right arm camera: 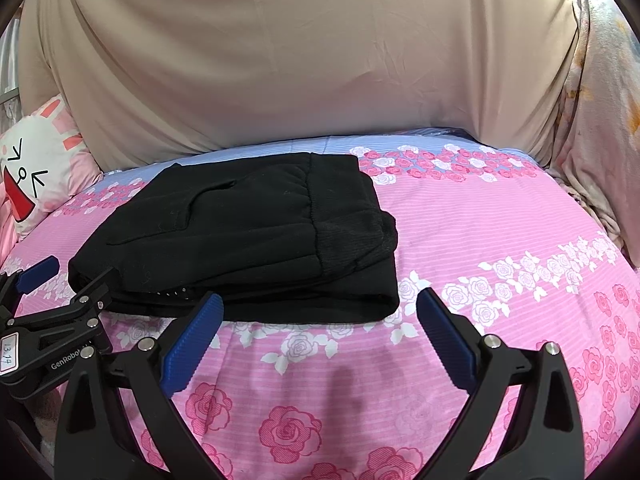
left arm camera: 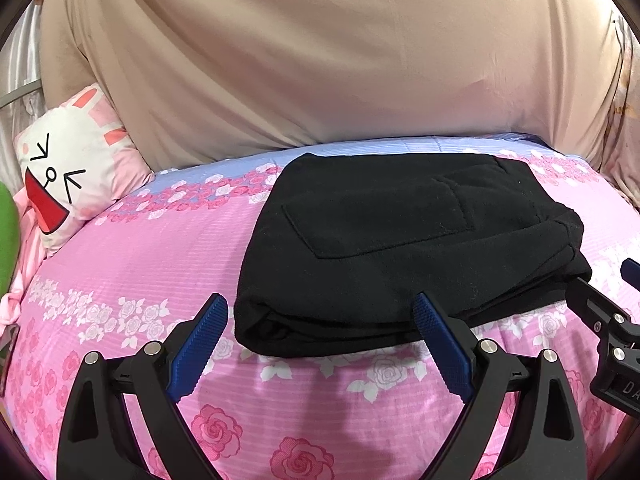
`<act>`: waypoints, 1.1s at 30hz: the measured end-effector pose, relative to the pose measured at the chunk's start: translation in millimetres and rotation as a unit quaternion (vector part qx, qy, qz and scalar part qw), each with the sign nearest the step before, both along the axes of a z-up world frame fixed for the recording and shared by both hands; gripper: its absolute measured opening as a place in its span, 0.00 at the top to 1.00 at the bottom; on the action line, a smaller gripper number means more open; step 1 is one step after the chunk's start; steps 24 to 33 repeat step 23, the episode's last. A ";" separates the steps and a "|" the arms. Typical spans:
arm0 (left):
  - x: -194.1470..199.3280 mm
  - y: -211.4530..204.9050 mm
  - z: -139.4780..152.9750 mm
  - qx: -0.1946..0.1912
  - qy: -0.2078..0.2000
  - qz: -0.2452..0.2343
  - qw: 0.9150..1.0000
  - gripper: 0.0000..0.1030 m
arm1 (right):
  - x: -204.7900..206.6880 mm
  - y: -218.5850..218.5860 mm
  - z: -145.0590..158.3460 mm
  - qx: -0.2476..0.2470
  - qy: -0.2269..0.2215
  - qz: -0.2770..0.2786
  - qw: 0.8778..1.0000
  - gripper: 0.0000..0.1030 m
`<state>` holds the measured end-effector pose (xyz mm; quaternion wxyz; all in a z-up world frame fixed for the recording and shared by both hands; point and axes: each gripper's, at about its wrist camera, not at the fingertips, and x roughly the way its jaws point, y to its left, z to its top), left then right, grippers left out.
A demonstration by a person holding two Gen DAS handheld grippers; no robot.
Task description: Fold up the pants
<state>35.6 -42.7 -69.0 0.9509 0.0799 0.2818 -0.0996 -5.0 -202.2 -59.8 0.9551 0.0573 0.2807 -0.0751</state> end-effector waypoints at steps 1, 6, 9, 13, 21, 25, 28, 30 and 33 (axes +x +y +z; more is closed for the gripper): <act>0.0 0.3 -0.1 -0.001 0.001 0.001 1.000 0.11 | -0.5 0.9 0.3 0.000 0.000 -0.002 1.000 0.08; -0.4 3.1 0.0 -0.007 -0.001 0.009 1.000 0.11 | -1.3 0.6 0.9 -0.002 -0.001 -0.003 1.000 0.08; -1.7 3.2 0.3 -0.006 -0.005 0.011 1.000 0.11 | -3.3 3.4 1.9 -0.004 -0.003 -0.008 1.000 0.08; -1.7 2.5 0.6 -0.003 -0.007 0.014 1.000 0.11 | -5.5 7.9 2.9 -0.009 -0.004 -0.013 1.000 0.07; -2.6 -0.5 1.4 0.005 -0.011 0.022 1.000 0.11 | -6.9 9.9 3.9 -0.010 -0.006 -0.015 1.000 0.07; -2.0 -1.5 1.3 0.007 -0.010 0.022 1.000 0.11 | -6.8 9.4 4.0 -0.010 -0.006 -0.014 1.000 0.07; -2.0 -1.5 1.3 0.007 -0.010 0.022 1.000 0.11 | -6.8 9.4 4.0 -0.010 -0.006 -0.014 1.000 0.07; -2.0 -1.5 1.3 0.007 -0.010 0.022 1.000 0.11 | -6.8 9.4 4.0 -0.010 -0.006 -0.014 1.000 0.07; -2.0 -1.5 1.3 0.007 -0.010 0.022 1.000 0.11 | -6.8 9.4 4.0 -0.010 -0.006 -0.014 1.000 0.07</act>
